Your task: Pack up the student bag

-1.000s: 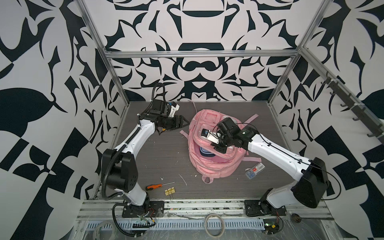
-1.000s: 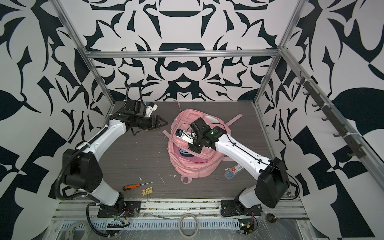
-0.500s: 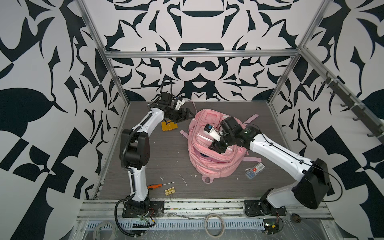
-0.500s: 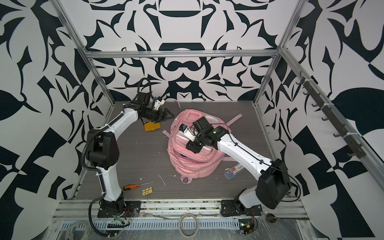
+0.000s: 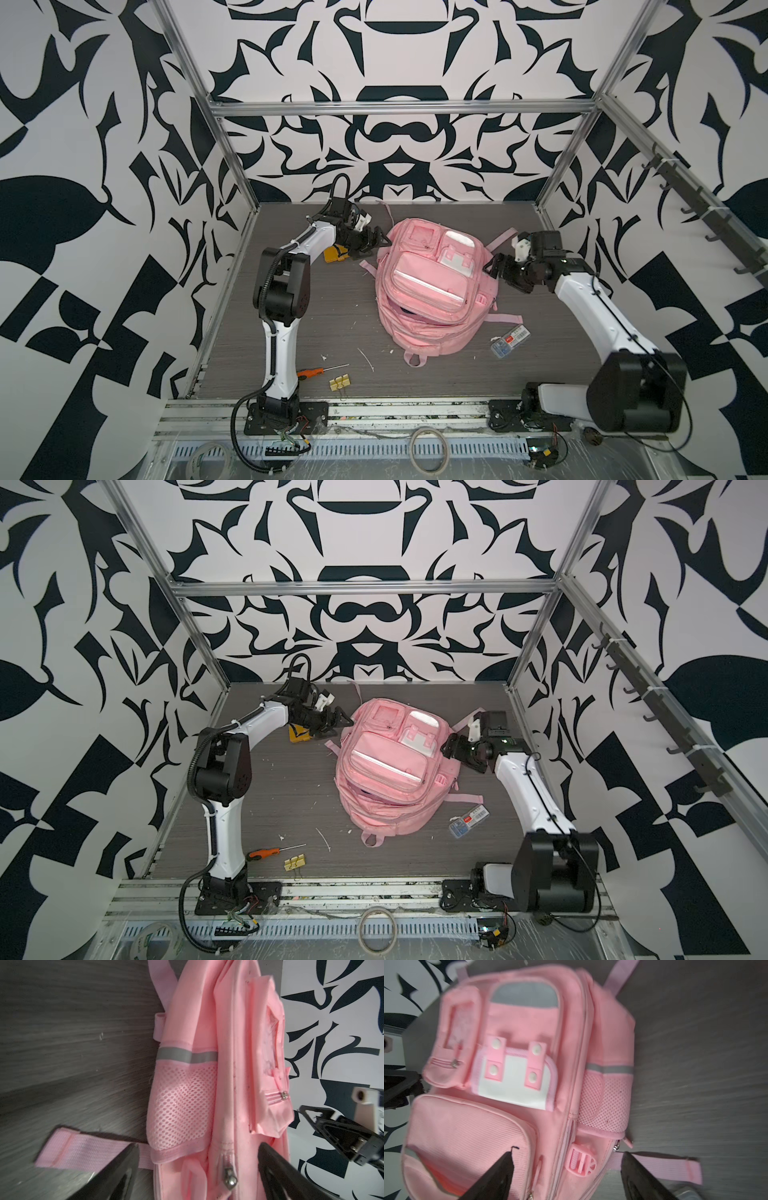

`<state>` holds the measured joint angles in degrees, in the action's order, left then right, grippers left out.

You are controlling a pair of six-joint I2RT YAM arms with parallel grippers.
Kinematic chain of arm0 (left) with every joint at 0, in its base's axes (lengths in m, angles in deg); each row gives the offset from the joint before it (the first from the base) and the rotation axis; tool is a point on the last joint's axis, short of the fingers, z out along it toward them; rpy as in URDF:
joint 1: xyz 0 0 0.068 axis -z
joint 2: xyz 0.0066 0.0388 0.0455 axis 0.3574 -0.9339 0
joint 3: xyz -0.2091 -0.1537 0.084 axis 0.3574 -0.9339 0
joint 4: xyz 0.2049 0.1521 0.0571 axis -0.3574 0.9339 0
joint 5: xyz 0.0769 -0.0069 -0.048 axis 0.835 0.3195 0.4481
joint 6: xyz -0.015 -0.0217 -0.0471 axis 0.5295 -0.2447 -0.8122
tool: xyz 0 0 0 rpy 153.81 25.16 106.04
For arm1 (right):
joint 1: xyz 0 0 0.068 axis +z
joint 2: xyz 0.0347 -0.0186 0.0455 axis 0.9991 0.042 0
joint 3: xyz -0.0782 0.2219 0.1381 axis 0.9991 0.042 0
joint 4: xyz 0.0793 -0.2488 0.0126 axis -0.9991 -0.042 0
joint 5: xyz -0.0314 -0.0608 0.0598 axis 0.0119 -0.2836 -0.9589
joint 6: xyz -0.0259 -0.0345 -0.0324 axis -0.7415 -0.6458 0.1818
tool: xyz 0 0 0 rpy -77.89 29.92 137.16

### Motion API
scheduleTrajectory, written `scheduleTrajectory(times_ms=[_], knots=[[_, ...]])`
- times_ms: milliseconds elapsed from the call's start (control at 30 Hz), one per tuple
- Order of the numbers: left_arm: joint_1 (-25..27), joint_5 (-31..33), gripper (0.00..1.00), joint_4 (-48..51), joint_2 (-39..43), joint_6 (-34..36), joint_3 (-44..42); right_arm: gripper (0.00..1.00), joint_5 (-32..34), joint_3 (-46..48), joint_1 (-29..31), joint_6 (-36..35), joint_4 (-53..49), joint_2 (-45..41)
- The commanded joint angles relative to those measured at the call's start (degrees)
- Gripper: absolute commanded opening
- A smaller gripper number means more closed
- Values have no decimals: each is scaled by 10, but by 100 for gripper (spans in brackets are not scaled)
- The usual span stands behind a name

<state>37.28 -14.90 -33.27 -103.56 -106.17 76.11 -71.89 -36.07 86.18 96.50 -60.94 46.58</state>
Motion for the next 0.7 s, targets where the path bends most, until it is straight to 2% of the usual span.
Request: scheduleTrajectory(times_ms=[0, 200, 267, 467, 567, 667], knots=[[9, -19, 90, -14, 23, -14, -39, 84, -44, 2, 1, 59, 56, 29], [31, -18, 86, -49, 54, -40, -98, 84, -66, -27, 0, 39, 114, 127], [41, -18, 81, -58, 66, -47, -115, 84, -64, -59, -1, 20, 114, 165], [75, -7, 79, -63, 109, -54, -169, 79, -79, -180, -2, -36, 93, 291], [73, 26, 79, -37, 144, -40, -192, 77, -77, -225, -2, -62, 77, 315], [70, 88, 82, 40, 174, 22, -182, 76, -62, -258, -2, -92, 47, 307]])
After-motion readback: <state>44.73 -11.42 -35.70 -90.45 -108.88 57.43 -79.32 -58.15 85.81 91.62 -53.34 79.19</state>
